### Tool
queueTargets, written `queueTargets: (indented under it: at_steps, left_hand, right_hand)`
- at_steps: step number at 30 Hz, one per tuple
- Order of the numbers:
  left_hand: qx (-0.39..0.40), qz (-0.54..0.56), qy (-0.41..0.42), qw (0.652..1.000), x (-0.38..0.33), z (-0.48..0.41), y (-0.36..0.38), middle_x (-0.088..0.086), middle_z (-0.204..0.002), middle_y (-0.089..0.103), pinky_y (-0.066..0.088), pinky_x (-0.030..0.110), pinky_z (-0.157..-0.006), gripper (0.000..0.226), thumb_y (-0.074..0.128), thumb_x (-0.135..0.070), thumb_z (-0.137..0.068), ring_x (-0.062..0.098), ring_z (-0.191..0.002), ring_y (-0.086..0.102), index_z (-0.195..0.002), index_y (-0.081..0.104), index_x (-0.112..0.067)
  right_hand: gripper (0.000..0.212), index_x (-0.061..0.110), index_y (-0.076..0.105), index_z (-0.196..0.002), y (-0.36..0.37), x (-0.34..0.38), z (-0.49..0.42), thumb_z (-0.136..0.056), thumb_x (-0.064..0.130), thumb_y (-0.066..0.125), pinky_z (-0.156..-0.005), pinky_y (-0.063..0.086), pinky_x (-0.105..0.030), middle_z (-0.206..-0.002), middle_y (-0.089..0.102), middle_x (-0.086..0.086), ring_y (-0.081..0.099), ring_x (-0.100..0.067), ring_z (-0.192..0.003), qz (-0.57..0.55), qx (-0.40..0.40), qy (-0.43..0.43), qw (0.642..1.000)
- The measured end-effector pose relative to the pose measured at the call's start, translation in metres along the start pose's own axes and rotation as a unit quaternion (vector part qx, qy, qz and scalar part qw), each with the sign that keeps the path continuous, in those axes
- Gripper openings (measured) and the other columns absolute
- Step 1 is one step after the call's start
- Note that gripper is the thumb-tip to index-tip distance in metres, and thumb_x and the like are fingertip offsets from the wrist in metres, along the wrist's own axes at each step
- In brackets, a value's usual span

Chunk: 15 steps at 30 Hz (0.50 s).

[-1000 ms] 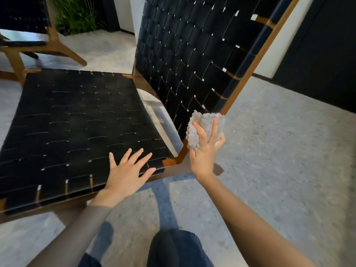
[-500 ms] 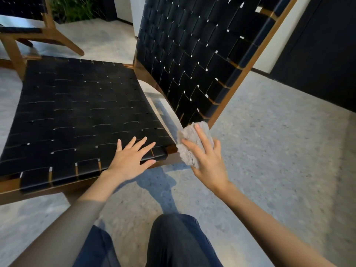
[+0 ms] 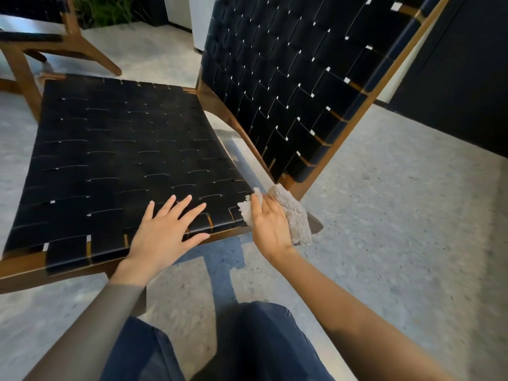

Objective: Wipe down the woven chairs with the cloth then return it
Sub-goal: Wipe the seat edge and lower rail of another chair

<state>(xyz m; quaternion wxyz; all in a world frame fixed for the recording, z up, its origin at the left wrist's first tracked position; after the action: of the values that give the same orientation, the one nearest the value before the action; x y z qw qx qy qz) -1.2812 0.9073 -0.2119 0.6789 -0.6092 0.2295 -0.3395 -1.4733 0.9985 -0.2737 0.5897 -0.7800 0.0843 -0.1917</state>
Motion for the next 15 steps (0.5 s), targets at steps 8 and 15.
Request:
queueTargets:
  at_steps: [8, 15]
  left_hand:
    - [0.003, -0.022, -0.004, 1.0, 0.0, -0.005, 0.004, -0.004, -0.16, 0.002, 0.008, 0.052, -0.117, 0.07, 0.019, -0.069, -0.088, 0.022, -0.147, 0.001, -0.149, 0.001, -0.04]
    - [0.005, -0.014, -0.002, 1.0, 0.001, -0.005, 0.003, -0.003, -0.16, 0.003, 0.009, 0.053, -0.117, 0.071, 0.022, -0.069, -0.088, 0.023, -0.147, 0.002, -0.15, 0.003, -0.039]
  right_hand:
    - [0.063, 0.019, 0.039, -0.145, -0.005, 0.023, 0.015, -0.087, 0.003, 0.054, -0.115, 0.017, -0.03, -0.146, 0.043, -0.01, 0.033, -0.026, -0.139, -0.21, -0.002, 0.014, 0.978]
    - [0.084, 0.035, 0.009, -0.151, 0.002, -0.013, 0.014, -0.087, 0.043, 0.062, -0.11, -0.02, -0.04, -0.161, -0.004, -0.003, -0.012, -0.03, -0.147, 0.011, 0.042, -0.061, 0.997]
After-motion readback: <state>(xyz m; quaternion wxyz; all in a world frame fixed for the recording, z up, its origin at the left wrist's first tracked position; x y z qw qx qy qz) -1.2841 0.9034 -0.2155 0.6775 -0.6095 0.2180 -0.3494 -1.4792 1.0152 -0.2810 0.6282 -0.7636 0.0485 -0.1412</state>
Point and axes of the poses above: each hand's wrist, its own z-axis away from the middle knuckle, its own y-axis out of the palm, x = y × z, the point moved 1 cm from there along -z, towards the middle knuckle
